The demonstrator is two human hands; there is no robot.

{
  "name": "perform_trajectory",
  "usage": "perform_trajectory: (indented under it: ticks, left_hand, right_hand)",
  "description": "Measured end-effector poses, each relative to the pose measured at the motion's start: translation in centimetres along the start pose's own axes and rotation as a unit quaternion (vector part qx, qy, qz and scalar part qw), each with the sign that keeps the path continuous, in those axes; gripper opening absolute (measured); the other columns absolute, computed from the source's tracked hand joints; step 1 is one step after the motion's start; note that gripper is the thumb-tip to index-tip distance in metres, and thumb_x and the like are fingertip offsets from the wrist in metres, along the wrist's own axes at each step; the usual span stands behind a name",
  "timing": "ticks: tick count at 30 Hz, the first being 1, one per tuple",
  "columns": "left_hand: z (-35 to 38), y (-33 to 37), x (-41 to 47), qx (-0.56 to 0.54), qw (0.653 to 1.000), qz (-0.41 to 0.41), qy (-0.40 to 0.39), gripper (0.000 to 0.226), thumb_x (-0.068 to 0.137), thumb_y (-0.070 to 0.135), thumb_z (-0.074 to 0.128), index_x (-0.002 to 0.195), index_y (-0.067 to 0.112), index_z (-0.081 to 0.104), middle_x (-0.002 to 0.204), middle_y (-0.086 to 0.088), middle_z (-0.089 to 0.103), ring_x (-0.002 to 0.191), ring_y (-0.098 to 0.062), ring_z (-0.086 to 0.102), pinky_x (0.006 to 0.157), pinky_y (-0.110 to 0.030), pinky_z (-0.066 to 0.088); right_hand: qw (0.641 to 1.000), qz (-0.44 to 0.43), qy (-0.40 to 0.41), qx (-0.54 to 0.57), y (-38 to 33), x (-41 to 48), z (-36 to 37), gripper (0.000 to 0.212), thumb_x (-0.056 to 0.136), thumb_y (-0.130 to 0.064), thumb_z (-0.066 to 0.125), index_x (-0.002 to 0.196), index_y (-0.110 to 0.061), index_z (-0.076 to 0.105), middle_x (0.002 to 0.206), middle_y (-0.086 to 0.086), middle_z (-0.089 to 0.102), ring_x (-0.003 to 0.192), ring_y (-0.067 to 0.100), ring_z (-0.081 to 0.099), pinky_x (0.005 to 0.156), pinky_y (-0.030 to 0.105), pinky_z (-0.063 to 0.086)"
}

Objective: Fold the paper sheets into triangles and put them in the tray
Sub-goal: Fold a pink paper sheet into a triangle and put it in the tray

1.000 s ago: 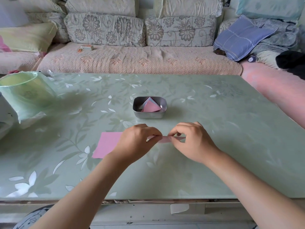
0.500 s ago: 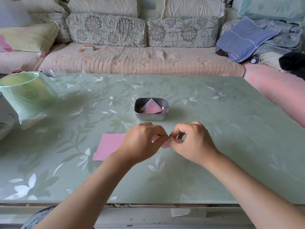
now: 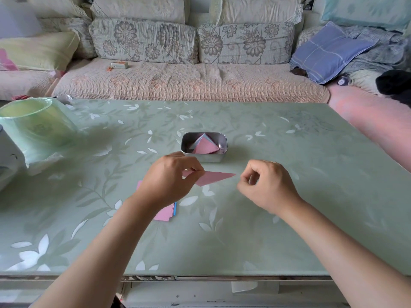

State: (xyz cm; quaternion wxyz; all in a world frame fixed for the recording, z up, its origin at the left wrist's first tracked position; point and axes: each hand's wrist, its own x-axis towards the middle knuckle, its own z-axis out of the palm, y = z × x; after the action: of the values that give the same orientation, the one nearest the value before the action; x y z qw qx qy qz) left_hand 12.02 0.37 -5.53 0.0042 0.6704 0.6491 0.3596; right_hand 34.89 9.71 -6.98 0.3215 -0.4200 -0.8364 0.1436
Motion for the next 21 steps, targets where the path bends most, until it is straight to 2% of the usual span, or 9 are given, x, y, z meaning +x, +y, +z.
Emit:
perform_trajectory:
  ticks: [3, 5, 8, 9, 11, 14, 17, 21]
  left_hand:
    - [-0.3, -0.4, 0.0, -0.004, 1.0, -0.015, 0.006, 0.01, 0.084, 0.02, 0.075, 0.081, 0.03, 0.075, 0.078, 0.01, 0.065, 0.072, -0.007, 0.06, 0.065, -0.03, 0.051]
    - [-0.1, -0.1, -0.1, -0.007, 1.0, -0.006, -0.001, 0.01, 0.083, 0.019, 0.075, 0.082, 0.029, 0.076, 0.077, 0.01, 0.066, 0.072, -0.007, 0.061, 0.066, -0.033, 0.053]
    - [0.4, 0.6, -0.4, -0.017, 1.0, 0.013, -0.011, 0.008, 0.084, 0.019, 0.075, 0.083, 0.026, 0.077, 0.076, 0.009, 0.067, 0.073, -0.009, 0.061, 0.065, -0.035, 0.053]
    - [0.5, 0.7, -0.4, -0.014, 1.0, 0.015, -0.01, 0.007, 0.084, 0.02, 0.075, 0.083, 0.026, 0.077, 0.076, 0.009, 0.067, 0.073, -0.01, 0.061, 0.063, -0.035, 0.053]
    - [0.6, 0.8, -0.4, 0.015, 1.0, 0.023, 0.006, 0.005, 0.085, 0.024, 0.074, 0.082, 0.028, 0.076, 0.075, 0.009, 0.066, 0.074, -0.01, 0.06, 0.059, -0.033, 0.051]
    - [0.8, 1.1, -0.3, 0.064, 0.995, 0.067, 0.029, 0.004, 0.085, 0.026, 0.073, 0.085, 0.028, 0.075, 0.074, 0.01, 0.066, 0.076, -0.013, 0.062, 0.06, -0.032, 0.05]
    - [1.5, 1.6, -0.5, 0.088, 0.988, 0.127, 0.03, 0.011, 0.088, 0.03, 0.066, 0.083, 0.027, 0.075, 0.07, 0.011, 0.068, 0.072, -0.017, 0.061, 0.061, -0.032, 0.048]
    - [1.9, 1.9, -0.6, 0.085, 0.987, 0.13, 0.035, 0.013, 0.087, 0.03, 0.065, 0.078, 0.026, 0.073, 0.066, 0.01, 0.066, 0.066, -0.015, 0.059, 0.051, -0.028, 0.044]
  right_hand:
    - [1.0, -0.001, 0.026, -0.002, 0.1, 0.0, 0.1, 0.014, 0.067, -0.022, 0.07, 0.065, -0.022, 0.056, 0.057, -0.012, 0.058, 0.057, 0.011, 0.056, 0.059, 0.023, 0.039]
    - [0.998, -0.043, 0.034, 0.027, -0.4, -0.1, 0.2, 0.009, 0.072, -0.029, 0.066, 0.078, -0.024, 0.061, 0.073, -0.013, 0.062, 0.064, 0.008, 0.059, 0.065, 0.028, 0.045]
    - [0.994, -0.099, 0.017, 0.034, -1.2, -0.2, 0.7, 0.029, 0.078, -0.034, 0.072, 0.104, -0.021, 0.067, 0.098, -0.012, 0.063, 0.079, 0.012, 0.06, 0.076, 0.03, 0.044]
    - [0.993, -0.112, 0.012, 0.029, -1.3, -0.1, 1.0, 0.024, 0.08, -0.03, 0.074, 0.102, -0.021, 0.069, 0.097, -0.012, 0.064, 0.082, 0.013, 0.061, 0.077, 0.032, 0.043]
    - [0.991, -0.132, 0.015, 0.015, -1.5, -0.1, 1.3, 0.005, 0.084, -0.021, 0.075, 0.086, -0.021, 0.071, 0.084, -0.014, 0.066, 0.078, 0.014, 0.064, 0.076, 0.039, 0.042]
    - [0.988, -0.15, 0.03, -0.014, -1.7, -0.1, 1.6, 0.012, 0.084, -0.018, 0.073, 0.074, -0.02, 0.067, 0.07, -0.013, 0.065, 0.068, 0.014, 0.063, 0.076, 0.044, 0.042]
    - [0.984, -0.174, 0.031, -0.026, -2.0, 0.0, 1.7, 0.015, 0.084, -0.022, 0.075, 0.072, -0.022, 0.066, 0.067, -0.012, 0.063, 0.063, 0.014, 0.06, 0.073, 0.04, 0.04]
    - [0.983, -0.183, 0.018, -0.022, -2.0, 0.2, 1.6, 0.016, 0.085, -0.023, 0.074, 0.072, -0.023, 0.065, 0.068, -0.012, 0.063, 0.062, 0.014, 0.058, 0.072, 0.04, 0.041]
